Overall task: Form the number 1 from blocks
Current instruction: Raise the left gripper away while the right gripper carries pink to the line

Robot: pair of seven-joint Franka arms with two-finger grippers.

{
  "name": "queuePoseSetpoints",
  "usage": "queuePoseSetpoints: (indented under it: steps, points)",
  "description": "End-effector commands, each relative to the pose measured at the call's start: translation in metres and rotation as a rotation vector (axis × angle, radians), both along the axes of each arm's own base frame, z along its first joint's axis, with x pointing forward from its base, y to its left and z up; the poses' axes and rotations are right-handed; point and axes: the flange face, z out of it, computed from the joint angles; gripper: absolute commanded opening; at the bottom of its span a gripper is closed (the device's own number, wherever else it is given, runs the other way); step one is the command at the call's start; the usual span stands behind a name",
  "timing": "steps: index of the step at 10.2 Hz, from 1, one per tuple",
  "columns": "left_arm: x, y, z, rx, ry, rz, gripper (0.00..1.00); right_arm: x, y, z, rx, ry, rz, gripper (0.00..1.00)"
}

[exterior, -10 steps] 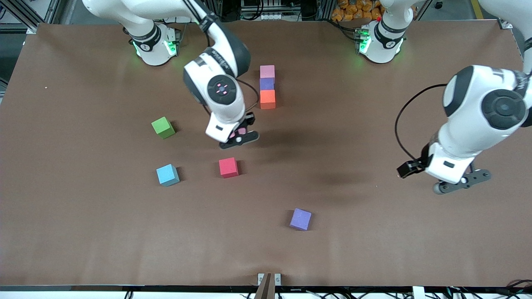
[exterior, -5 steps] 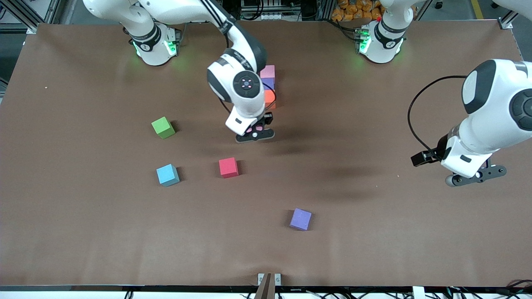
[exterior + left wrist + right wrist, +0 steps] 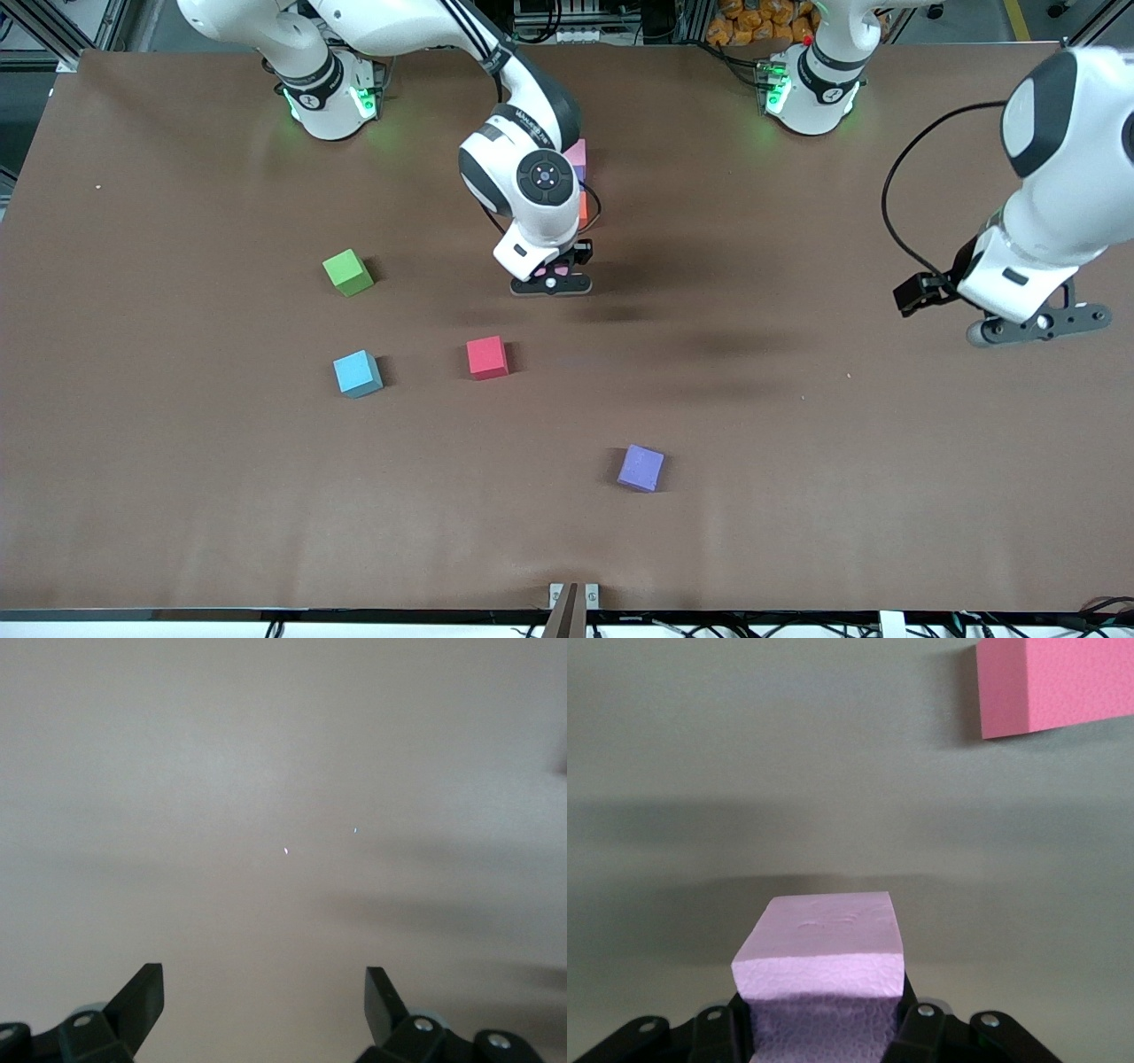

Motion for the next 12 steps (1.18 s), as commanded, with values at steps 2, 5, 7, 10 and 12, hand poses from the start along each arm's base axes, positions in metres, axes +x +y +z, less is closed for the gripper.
queuePoseSetpoints:
  steps: [2, 5, 7, 10, 12]
  points:
    - [-0.021, -0.003, 0.032, -0.067, 0.003, -0.035, 1.0, -0.008, 0.021, 0.003, 0.009, -0.004, -0.037, 0.0]
    - [-0.023, 0.006, 0.074, -0.075, 0.016, -0.112, 1.0, -0.009, 0.02, 0.003, 0.004, 0.0, -0.04, 0.0]
    - [-0.022, 0.014, 0.085, -0.105, 0.005, -0.14, 1.0, -0.006, 0.018, 0.006, 0.007, -0.002, -0.042, 0.0]
    - [-0.023, 0.017, 0.086, -0.103, 0.011, -0.156, 1.0, -0.007, 0.018, 0.005, 0.003, 0.001, -0.057, 0.0]
    - [-0.022, 0.019, 0.087, -0.103, 0.008, -0.154, 1.0, -0.01, 0.016, 0.004, -0.012, 0.011, -0.062, 0.0]
